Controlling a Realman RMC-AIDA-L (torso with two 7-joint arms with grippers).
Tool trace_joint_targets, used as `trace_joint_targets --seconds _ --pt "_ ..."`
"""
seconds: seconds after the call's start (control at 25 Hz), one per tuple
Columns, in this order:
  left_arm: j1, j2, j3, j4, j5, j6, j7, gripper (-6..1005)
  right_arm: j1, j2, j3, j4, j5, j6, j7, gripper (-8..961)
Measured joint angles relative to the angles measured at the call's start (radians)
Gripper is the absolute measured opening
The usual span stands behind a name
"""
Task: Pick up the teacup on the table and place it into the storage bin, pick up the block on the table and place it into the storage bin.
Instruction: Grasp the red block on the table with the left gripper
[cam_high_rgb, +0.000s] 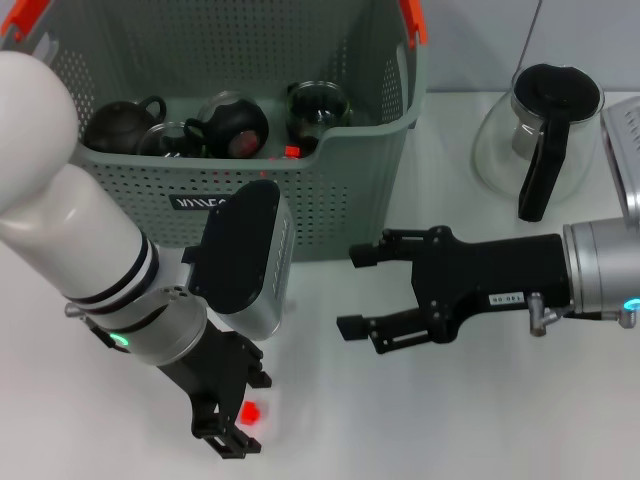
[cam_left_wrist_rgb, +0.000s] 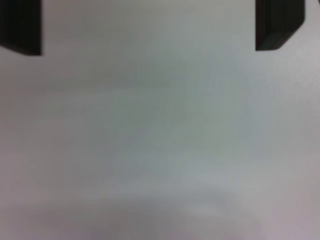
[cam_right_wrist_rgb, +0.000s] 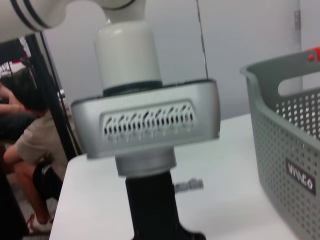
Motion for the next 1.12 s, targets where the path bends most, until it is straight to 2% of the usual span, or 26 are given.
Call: trace_joint_targets --seconds 0.4,0.96,1.12 --pt "-0.008 0.002 0.003 -0.010 0.007 0.000 -0.011 690 0.032 -0.006 0.013 0.016 -0.122 0.007 -0.005 927" --pt "-0.039 0.006 0.005 -0.044 0.011 -0.017 -0.038 614 0.040 -0.002 0.055 0.017 -0.136 0.022 -0.003 927" --pt "-0.040 0.005 0.012 -0.051 0.025 -0.019 -0.037 477 0.040 -0.002 0.060 0.017 -0.136 0.022 -0.004 927"
